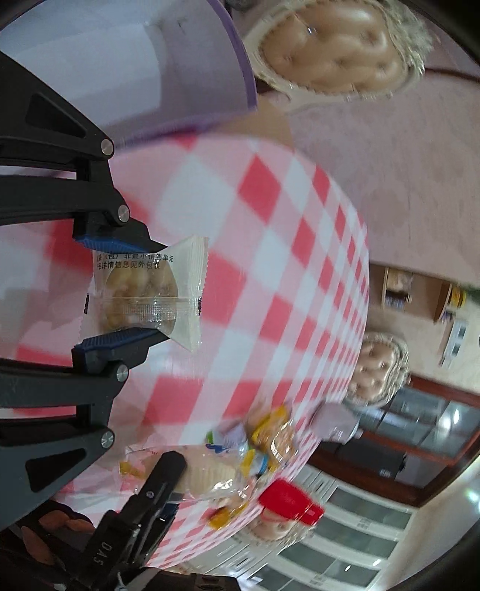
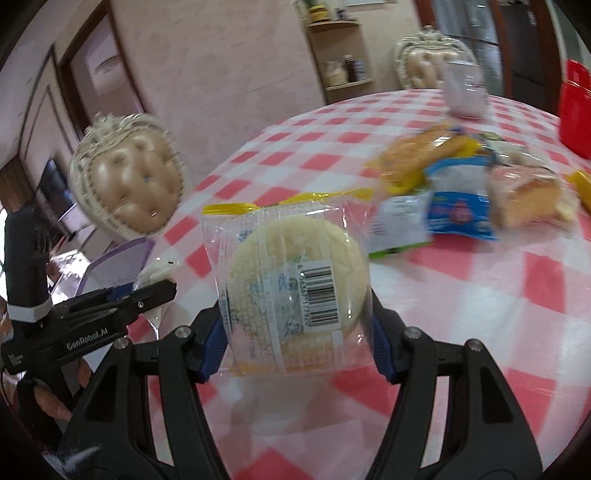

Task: Organize snacks
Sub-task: 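Carry both packets to the purple-rimmed box and open both grippers to drop them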

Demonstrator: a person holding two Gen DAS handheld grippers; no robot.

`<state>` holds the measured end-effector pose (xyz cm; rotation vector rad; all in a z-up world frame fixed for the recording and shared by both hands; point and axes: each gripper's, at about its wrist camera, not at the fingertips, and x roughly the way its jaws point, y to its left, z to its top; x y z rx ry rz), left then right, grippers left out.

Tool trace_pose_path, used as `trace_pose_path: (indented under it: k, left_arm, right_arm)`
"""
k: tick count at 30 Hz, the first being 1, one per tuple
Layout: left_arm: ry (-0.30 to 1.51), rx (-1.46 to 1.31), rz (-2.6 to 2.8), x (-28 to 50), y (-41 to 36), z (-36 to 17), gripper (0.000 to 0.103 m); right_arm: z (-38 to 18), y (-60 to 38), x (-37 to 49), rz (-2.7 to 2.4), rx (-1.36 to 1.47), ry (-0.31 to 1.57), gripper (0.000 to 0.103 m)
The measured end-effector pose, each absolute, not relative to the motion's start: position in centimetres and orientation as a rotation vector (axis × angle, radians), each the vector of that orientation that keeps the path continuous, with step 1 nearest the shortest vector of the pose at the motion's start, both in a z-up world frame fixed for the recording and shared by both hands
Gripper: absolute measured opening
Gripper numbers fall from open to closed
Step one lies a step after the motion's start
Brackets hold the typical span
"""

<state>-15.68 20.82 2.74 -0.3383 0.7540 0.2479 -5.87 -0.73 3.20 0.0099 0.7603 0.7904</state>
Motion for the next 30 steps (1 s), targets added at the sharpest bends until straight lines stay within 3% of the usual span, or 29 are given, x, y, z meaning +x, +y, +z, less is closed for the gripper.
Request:
trace_pose_path:
  k: [19, 30]
  left_arm:
    - [0.785, -0.426, 0.625, -24.4, 32.9, 1.3, 0.037]
    - [0.818, -0.458, 0.783, -27.9, 37.1, -0.2, 0.037]
  right_arm:
    - [2.8, 13.2, -13.3, 1.186, -0.143, 0.793, 0.068]
    - [2.3, 18.3, -19.7, 1.362, -0.379, 0.746, 0.068]
